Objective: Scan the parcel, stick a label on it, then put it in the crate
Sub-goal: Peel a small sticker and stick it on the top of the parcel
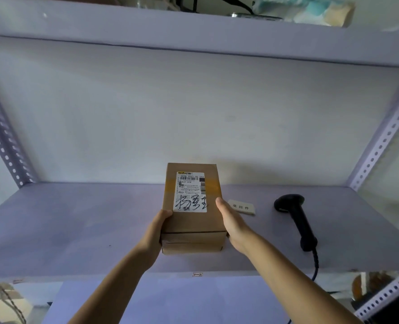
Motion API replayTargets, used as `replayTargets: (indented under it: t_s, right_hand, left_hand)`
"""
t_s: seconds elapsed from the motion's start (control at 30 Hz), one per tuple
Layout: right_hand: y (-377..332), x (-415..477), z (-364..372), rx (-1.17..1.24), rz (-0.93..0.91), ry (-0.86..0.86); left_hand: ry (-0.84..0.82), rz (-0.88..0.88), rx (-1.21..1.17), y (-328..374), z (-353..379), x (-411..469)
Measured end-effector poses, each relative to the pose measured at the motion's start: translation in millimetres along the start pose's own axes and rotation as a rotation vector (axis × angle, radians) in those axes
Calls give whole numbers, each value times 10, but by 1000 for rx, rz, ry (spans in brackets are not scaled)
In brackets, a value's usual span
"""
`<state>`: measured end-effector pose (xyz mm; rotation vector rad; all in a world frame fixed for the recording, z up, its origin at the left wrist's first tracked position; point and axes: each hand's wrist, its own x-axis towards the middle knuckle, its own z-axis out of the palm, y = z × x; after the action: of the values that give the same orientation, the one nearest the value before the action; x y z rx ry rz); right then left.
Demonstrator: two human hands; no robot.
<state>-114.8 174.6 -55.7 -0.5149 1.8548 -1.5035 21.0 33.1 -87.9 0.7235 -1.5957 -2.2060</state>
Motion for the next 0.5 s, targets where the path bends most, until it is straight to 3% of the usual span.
replayTargets:
  t_s: [0.5]
  right_hand:
    - [-27,186,-15,-50,69,-16]
  left_hand:
    - [2,-51,24,125,25,59]
